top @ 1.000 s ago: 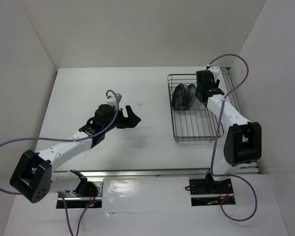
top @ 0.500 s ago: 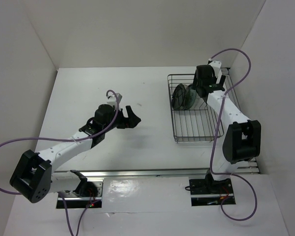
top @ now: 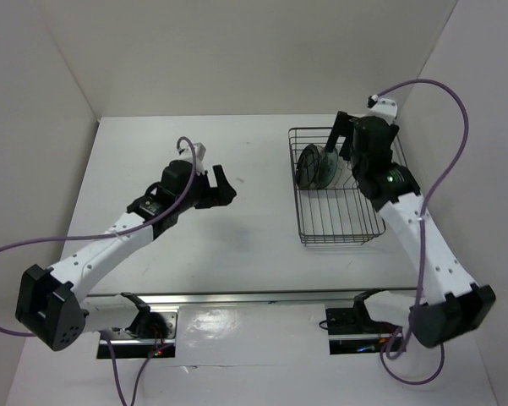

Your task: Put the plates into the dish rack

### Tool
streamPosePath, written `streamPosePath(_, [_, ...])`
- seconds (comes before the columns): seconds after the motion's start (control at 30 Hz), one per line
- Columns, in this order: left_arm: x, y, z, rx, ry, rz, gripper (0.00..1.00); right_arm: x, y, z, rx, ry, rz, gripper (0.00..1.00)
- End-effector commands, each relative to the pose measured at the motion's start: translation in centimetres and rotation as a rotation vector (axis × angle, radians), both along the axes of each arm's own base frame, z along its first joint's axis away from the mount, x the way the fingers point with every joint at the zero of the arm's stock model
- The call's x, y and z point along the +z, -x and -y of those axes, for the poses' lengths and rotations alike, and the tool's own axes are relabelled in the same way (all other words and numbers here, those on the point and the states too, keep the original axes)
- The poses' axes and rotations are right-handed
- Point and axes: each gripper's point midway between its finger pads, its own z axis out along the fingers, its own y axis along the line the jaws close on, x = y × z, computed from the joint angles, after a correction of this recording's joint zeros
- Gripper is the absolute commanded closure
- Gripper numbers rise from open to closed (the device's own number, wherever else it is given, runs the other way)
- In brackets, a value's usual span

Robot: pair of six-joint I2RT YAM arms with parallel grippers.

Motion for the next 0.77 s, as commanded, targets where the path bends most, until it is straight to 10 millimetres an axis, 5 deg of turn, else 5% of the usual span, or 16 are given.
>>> streamPosePath(0.0, [3.9, 0.7, -2.5, 0.081, -0.064, 0.031, 0.0, 0.2, 4.3, -2.7, 0.108, -0.023, -0.01, 0.0])
streamPosePath(0.2, [8.8, 3.4, -5.9, 0.121, -0.12, 0.091, 0.0, 1.9, 9.6, -2.2, 0.153, -0.048, 0.038, 0.0])
streamPosePath(0.4, [10.9, 7.3, -9.6, 0.138, -0.186, 0.156, 0.0, 2.0, 11.6, -1.3, 0.135, -0.008, 0.059, 0.0])
streamPosePath(0.53, [11.0, 8.3, -11.1, 0.169, -0.206, 0.183, 0.0, 2.0, 12.2, -1.0, 0.119, -0.006, 0.065, 0.0])
streamPosePath(0.73, [10.5, 8.4, -10.7, 0.14, -0.213, 0.165, 0.0, 1.6, 12.2, -0.8, 0.108, 0.001, 0.059, 0.0])
